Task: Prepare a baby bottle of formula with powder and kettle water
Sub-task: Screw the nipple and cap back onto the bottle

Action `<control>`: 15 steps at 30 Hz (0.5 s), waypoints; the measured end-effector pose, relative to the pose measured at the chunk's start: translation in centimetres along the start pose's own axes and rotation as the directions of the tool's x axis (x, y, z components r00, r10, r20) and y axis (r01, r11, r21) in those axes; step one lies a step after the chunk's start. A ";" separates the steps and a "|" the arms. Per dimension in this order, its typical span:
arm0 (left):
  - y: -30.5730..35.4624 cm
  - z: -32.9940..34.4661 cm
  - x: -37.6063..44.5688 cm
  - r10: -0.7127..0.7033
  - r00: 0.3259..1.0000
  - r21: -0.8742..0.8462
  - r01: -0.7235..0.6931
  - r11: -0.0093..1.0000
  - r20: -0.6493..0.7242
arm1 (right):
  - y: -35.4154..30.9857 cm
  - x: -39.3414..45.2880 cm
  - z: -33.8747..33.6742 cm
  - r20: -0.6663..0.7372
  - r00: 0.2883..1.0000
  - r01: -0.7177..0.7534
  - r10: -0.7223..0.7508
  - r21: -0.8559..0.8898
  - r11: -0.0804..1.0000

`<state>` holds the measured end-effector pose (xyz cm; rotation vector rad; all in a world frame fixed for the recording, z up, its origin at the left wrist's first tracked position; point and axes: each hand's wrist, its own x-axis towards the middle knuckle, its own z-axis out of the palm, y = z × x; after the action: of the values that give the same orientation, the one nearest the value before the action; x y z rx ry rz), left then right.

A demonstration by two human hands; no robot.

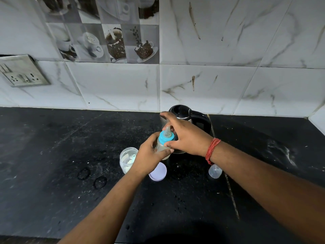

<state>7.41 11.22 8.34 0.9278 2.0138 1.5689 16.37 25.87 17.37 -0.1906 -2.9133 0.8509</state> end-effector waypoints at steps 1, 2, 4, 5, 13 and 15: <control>0.2 0.0 -0.1 0.004 1.000 -0.001 -0.004 1.000 0.005 | 0.1 -0.1 0.0 -0.015 1.000 0.005 -0.005 0.004 1.000; 0.4 0.0 -0.1 0.010 1.000 0.002 -0.010 1.000 0.011 | 0.2 -0.3 0.1 -0.028 1.000 0.011 -0.011 0.010 1.000; 0.8 0.1 -0.1 0.020 0.999 -0.002 -0.020 1.000 0.029 | 0.6 -0.7 0.1 -0.057 0.998 0.026 -0.023 0.039 0.999; 1.0 0.2 -0.2 0.023 0.999 -0.015 -0.023 1.000 0.038 | 0.7 -0.8 -0.1 -0.073 0.997 0.026 -0.022 0.054 0.998; 2.9 0.3 0.0 0.068 0.998 -0.092 -0.066 0.994 0.017 | 1.1 -1.6 -0.7 -0.180 0.982 0.095 -0.057 0.212 0.973; 3.1 0.3 0.2 0.079 0.997 -0.107 -0.078 0.991 0.012 | 1.1 -1.7 -0.7 -0.226 0.973 0.117 -0.055 0.269 0.956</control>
<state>8.23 11.97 11.22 0.9856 1.8838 1.6877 18.23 26.92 17.28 -0.1218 -2.5456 1.1371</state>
